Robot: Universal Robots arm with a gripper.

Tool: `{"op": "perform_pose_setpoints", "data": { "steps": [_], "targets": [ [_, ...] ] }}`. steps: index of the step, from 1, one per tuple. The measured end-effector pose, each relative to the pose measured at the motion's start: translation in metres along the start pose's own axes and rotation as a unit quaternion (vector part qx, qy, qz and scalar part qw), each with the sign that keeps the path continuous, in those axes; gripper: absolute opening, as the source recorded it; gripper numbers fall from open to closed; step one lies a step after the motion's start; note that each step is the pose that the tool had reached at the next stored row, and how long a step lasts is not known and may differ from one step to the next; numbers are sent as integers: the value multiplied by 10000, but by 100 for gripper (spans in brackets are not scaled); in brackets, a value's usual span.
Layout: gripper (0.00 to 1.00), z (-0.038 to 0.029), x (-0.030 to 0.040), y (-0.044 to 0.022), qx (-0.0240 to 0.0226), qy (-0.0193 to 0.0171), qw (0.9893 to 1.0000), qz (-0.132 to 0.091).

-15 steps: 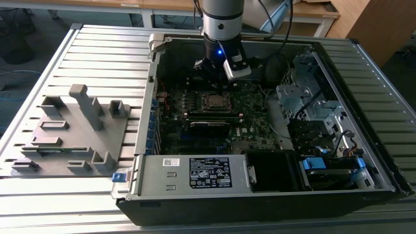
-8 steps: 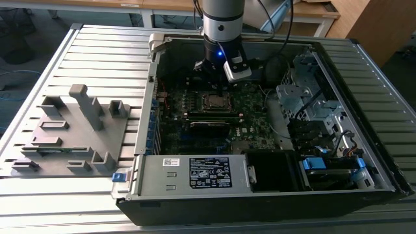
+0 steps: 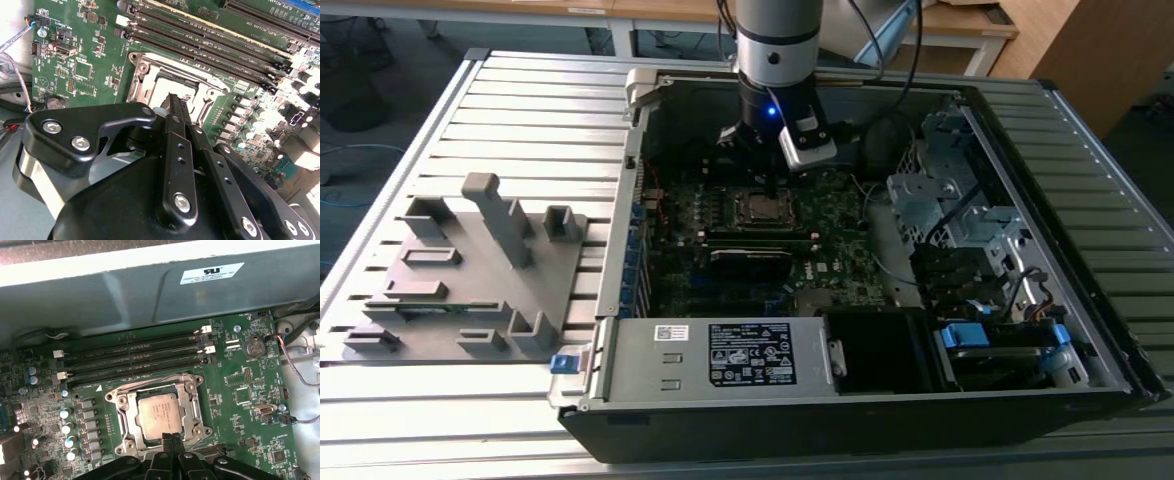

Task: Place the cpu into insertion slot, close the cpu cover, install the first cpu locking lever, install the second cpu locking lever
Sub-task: 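Install the second cpu locking lever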

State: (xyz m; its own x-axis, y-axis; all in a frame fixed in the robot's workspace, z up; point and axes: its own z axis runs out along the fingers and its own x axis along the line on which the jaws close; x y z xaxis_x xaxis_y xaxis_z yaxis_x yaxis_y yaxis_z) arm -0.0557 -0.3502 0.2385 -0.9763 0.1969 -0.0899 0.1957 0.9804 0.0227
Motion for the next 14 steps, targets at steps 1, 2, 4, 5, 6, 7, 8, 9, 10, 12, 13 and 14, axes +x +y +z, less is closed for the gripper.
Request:
{"op": "perform_pose_setpoints", "data": {
  "steps": [1,2,4,5,6,7,8,9,10,12,13,14],
  "targets": [
    [10,0,0,-4,0,0,10000,1],
    [10,0,0,-5,0,0,10000,1],
    [10,0,-1,-7,1,0,10000,1],
    [10,0,-1,-7,1,0,10000,1],
    [10,0,-1,-7,0,0,10000,1],
    [10,0,-1,-7,0,0,10000,1],
    [10,0,-1,-9,0,0,10000,1],
    [10,0,-2,-12,0,0,10000,0],
    [10,0,-2,-14,1,0,10000,0],
    [10,0,-3,-16,0,0,10000,1],
    [10,0,-3,-16,1,0,10000,1],
    [10,0,-3,-16,1,0,10000,1]
  ]
}}
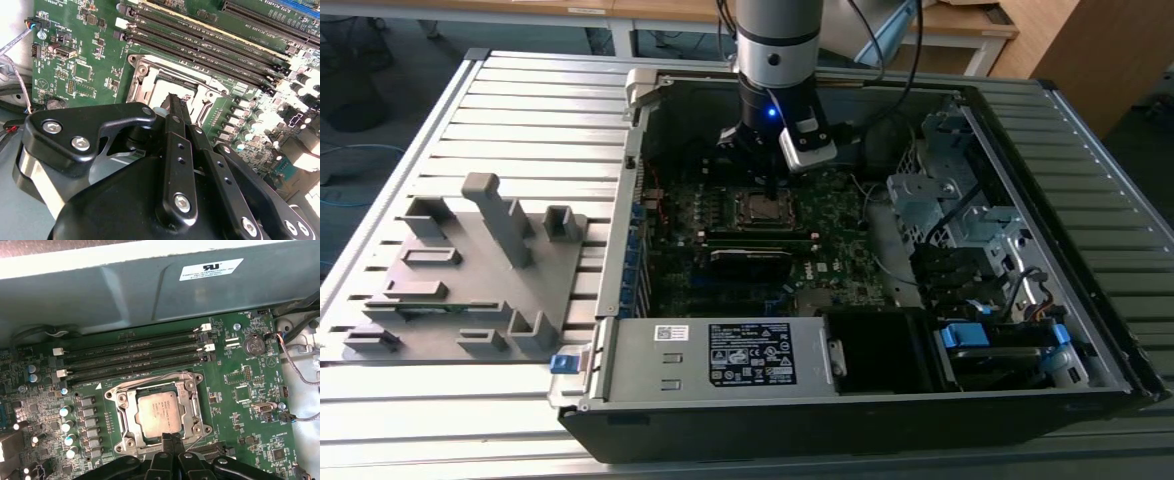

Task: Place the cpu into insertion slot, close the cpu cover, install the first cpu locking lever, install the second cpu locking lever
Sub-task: 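Install the second cpu locking lever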

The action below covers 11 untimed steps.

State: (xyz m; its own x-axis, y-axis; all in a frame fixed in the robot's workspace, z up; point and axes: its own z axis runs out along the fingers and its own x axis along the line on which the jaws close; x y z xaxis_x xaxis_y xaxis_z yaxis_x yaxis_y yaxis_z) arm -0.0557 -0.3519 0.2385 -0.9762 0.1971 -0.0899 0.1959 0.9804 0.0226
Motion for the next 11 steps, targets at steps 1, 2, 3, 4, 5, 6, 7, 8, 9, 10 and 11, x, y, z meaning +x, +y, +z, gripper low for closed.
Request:
{"op": "perform_pose_setpoints", "data": {
  "steps": [1,2,3,4,5,6,7,8,9,10,11],
  "targets": [
    [10,0,0,-1,0,0,10000,0],
    [10,0,0,-3,0,0,10000,0],
    [10,0,-1,-7,0,0,10000,-1],
    [10,0,-2,-11,0,0,10000,-1],
    [10,0,-3,-15,0,0,10000,0],
    [10,0,-4,-21,0,0,10000,0],
    [10,0,-6,-28,0,0,10000,-1],
    [10,0,-8,-39,0,0,10000,0],
    [10,0,-10,-50,0,0,10000,0],
    [10,0,-12,-61,0,0,10000,0],
    [10,0,-15,-73,0,0,10000,0]
  ]
}}
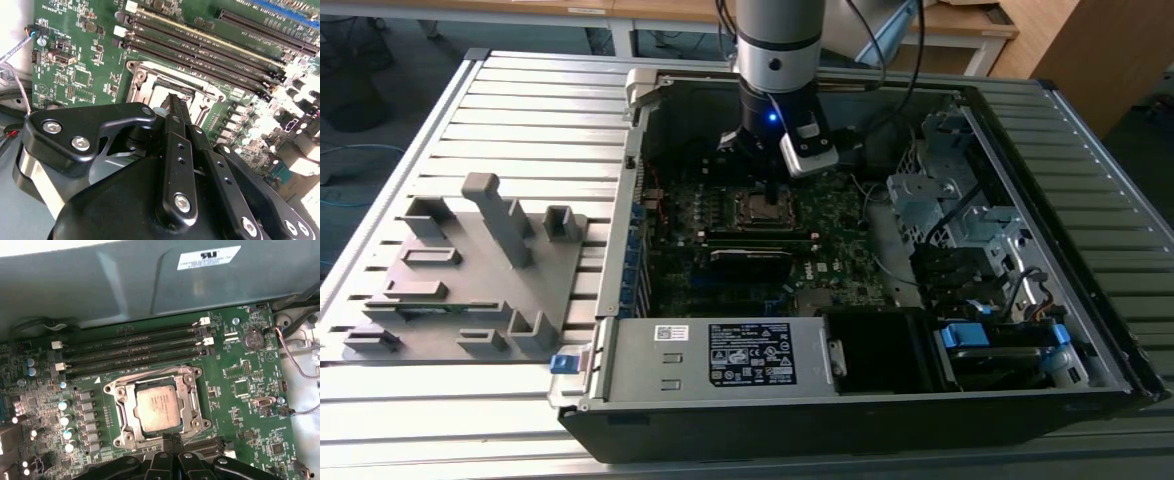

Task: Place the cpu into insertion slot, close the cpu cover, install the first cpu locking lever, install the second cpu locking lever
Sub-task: 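Install the second cpu locking lever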

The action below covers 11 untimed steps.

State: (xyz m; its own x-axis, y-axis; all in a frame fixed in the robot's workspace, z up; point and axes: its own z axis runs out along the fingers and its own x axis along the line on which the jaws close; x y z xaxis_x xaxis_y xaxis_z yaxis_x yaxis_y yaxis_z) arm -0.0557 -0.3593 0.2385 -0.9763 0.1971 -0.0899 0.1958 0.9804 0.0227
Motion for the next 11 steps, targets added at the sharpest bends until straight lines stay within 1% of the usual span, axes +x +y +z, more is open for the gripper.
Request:
{"op": "perform_pose_setpoints", "data": {
  "steps": [11],
  "targets": [
    [10,-1,-23,-116,0,0,10000,0]
  ]
}}
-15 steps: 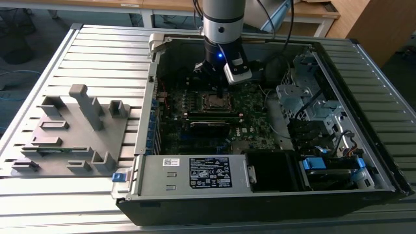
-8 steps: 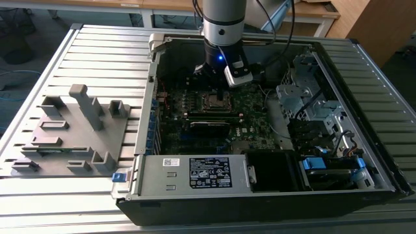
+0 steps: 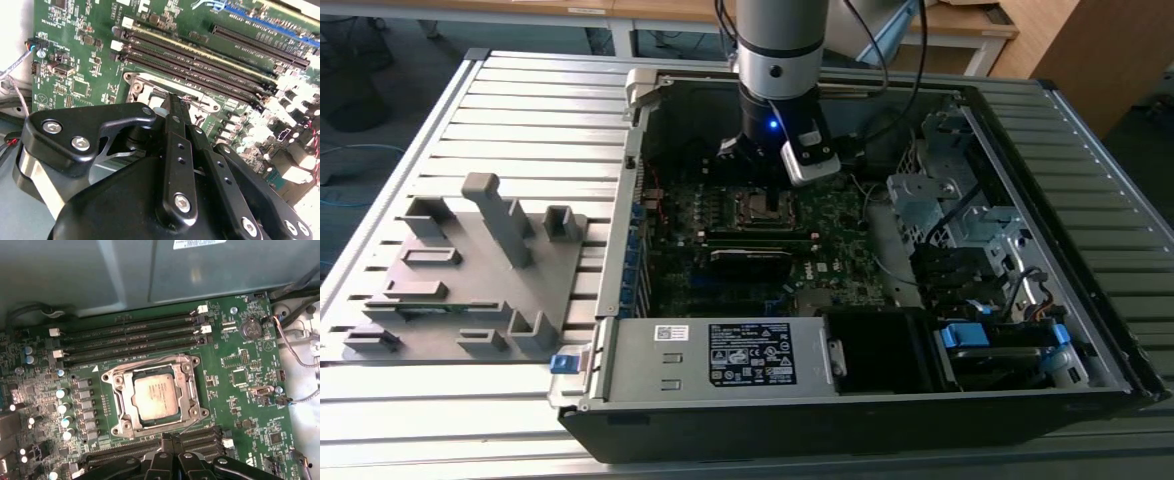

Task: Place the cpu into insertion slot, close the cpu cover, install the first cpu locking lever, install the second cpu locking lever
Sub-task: 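Install the second cpu locking lever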

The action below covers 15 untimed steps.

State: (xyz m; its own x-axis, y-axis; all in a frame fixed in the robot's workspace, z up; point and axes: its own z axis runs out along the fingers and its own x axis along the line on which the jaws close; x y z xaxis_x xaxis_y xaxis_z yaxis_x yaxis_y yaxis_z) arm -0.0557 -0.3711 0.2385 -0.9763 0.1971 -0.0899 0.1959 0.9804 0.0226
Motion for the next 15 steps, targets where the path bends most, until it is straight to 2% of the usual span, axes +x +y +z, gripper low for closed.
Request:
{"op": "perform_pose_setpoints", "data": {
  "steps": [11,15],
  "targets": [
    [10,0,-2,-13,0,0,10000,-9],
    [10,0,-2,-13,-15,4,9999,-172]
  ]
}}
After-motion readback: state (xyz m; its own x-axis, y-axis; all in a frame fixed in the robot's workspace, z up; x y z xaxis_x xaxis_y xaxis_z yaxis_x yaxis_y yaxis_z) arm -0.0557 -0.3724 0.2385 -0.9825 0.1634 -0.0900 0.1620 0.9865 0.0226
